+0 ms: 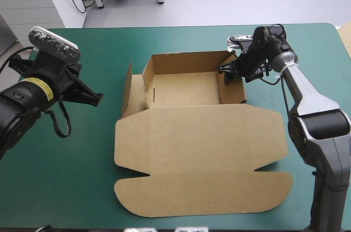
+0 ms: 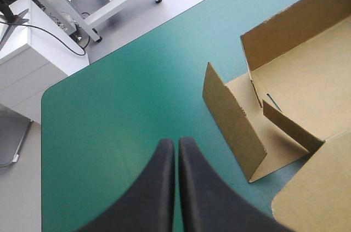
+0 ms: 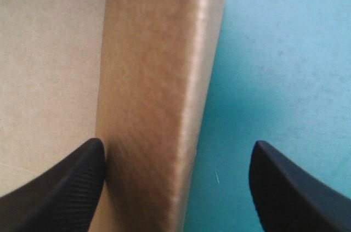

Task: Fold the box

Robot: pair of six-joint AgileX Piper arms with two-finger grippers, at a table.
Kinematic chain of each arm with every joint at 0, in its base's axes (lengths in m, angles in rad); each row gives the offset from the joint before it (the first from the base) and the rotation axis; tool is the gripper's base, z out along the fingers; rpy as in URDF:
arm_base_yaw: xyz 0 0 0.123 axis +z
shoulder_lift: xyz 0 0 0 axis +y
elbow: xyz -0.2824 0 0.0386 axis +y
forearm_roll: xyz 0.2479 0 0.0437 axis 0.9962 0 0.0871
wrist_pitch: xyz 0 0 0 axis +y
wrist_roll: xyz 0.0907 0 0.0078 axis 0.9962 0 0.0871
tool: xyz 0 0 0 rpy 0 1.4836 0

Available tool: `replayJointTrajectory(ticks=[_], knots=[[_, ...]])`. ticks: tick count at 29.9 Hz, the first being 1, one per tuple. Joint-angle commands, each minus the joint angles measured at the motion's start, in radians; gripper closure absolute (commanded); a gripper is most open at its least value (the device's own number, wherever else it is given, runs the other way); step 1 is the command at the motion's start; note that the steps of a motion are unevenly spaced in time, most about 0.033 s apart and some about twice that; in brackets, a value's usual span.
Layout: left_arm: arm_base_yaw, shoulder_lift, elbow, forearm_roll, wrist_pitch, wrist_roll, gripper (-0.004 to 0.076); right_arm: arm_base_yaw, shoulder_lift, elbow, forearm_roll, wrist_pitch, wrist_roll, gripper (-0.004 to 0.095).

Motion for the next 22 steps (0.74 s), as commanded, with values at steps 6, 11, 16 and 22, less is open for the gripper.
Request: replayJointTrajectory(ticks=[6,11,16,22], knots=[[0.000,-0.016,-0.030,0.020,-0.062,-0.010,0.0717,-0.003,-0.054,-0.031,0.045,-0.029,-0.043,0.0808],[0.000,-0.016,-0.030,0.016,-0.055,-0.021,0.0717,-0.003,-0.054,-0.031,0.049,-0.029,-0.066,0.0928],[0.000,-0.016,-0.030,0.014,-0.052,-0.021,0.0717,-0.007,-0.056,-0.078,0.051,0.014,-0.081,0.0928],[0.000,-0.016,-0.030,0.060,0.010,-0.086,0.0717,-0.024,-0.099,-0.170,0.119,0.039,-0.121,0.0928]])
